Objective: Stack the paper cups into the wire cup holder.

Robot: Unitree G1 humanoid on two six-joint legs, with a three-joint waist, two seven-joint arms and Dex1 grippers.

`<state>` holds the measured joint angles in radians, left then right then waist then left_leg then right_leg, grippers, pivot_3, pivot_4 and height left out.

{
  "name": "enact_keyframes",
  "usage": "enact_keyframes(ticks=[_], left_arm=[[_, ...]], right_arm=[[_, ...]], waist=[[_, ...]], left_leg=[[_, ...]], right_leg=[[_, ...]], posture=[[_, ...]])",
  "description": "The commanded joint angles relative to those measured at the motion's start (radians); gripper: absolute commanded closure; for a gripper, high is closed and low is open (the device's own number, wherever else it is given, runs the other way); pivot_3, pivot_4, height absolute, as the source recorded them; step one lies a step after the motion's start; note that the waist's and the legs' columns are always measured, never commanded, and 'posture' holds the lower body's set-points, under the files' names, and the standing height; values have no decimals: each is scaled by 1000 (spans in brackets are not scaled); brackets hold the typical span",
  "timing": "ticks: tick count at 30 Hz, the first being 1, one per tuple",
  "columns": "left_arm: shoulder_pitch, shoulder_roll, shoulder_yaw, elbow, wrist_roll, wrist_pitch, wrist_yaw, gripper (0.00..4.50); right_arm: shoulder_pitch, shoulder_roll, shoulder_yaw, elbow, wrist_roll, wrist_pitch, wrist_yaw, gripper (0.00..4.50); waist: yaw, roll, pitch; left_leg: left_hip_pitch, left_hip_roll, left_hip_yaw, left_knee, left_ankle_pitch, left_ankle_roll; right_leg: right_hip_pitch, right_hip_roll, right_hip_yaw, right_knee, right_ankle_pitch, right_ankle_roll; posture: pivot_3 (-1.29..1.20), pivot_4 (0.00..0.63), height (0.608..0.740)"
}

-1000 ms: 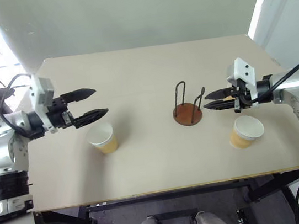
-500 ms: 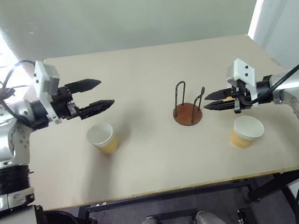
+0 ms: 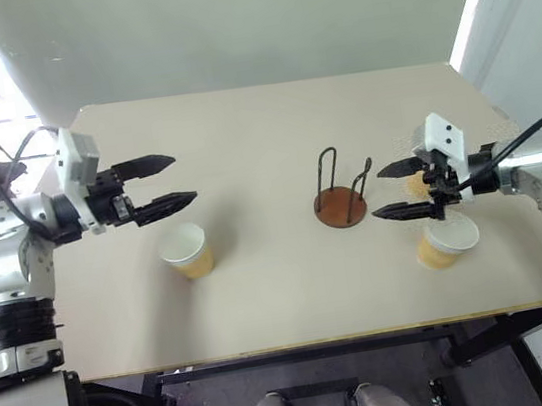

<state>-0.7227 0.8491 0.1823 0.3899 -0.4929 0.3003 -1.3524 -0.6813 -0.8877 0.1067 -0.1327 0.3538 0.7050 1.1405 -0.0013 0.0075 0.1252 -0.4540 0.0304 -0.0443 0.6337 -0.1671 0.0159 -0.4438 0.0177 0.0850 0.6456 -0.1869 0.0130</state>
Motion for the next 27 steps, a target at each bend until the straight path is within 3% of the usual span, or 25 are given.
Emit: enact_keyframes(ticks=[1,12,27], left_arm=[[-26,4,8,-6,2,-21,-9,0],[-44,4,5,-12,8,-8,-10,0],[-53,4,7,2,12,-14,-20,0]], right_arm=[[-8,-11,-40,-43,30,53,-19,19],[-20,83,-33,-78,61,313,-217,19],[-45,205,45,-24,-45,308,-420,19]], waist=[[0,0,0],[0,0,0],[0,0,0]], left_leg=[[0,0,0,0,0,0],[0,0,0,0,0,0],[0,0,0,0,0,0]], right_leg=[[0,0,0,0,0,0],[0,0,0,0,0,0],[-1,0,0,1,0,0]], posture=[[0,150,740],[0,150,740],[0,150,740]])
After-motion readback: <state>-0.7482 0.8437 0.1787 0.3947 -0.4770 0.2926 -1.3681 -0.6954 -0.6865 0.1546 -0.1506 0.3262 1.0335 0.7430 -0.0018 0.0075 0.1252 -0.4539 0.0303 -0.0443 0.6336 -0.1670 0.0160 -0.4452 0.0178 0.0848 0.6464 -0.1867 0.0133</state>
